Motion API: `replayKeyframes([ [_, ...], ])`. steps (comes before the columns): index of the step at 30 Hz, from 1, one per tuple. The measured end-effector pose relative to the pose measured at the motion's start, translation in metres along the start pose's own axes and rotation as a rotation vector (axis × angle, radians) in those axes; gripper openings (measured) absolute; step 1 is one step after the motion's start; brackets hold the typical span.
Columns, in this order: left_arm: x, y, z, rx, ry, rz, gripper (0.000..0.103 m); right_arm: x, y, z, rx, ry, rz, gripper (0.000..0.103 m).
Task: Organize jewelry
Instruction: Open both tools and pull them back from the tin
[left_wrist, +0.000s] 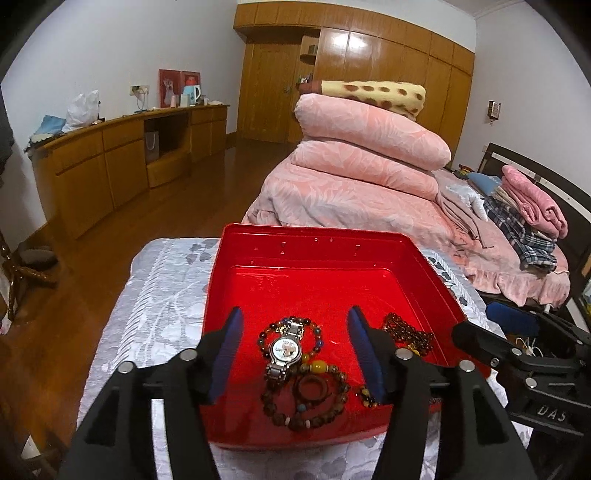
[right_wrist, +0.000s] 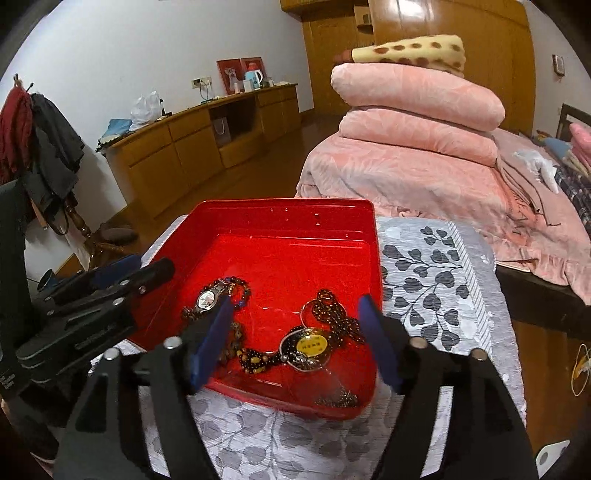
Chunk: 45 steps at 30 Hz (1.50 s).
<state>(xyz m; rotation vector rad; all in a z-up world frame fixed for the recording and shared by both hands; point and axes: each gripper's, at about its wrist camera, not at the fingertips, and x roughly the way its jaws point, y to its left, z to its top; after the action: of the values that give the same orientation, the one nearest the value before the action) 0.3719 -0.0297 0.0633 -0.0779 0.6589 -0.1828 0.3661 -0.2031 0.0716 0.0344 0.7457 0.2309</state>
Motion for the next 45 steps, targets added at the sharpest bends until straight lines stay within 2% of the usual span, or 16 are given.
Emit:
replayKeyframes([
  [4, -0.013, 0.002, -0.005, 0.001, -0.020, -0.001, 0.075, -0.013, 0.002, -0.005, 0.001, -0.028, -0.007, 0.080],
  [6, -0.020, 0.002, -0.009, 0.005, -0.031, 0.001, 0.088, -0.020, 0.003, -0.008, -0.002, -0.041, -0.017, 0.085],
  [11, -0.041, 0.003, -0.021, 0.012, -0.067, 0.009, 0.095, -0.041, 0.005, -0.021, 0.007, -0.074, -0.036, 0.092],
  [16, -0.062, 0.003, -0.034, 0.018, -0.101, 0.028, 0.097, -0.057, 0.007, -0.034, 0.016, -0.088, -0.050, 0.097],
  [21, -0.080, 0.000, -0.041, 0.026, -0.115, 0.034, 0.097, -0.075, 0.017, -0.047, -0.009, -0.111, -0.080, 0.097],
  [28, -0.114, -0.002, -0.054, 0.049, -0.178, 0.058, 0.097, -0.100, 0.028, -0.063, -0.037, -0.148, -0.084, 0.097],
  [45, -0.195, -0.020, -0.074, 0.115, -0.365, 0.056, 0.097, -0.173, 0.044, -0.082, -0.050, -0.334, -0.073, 0.097],
])
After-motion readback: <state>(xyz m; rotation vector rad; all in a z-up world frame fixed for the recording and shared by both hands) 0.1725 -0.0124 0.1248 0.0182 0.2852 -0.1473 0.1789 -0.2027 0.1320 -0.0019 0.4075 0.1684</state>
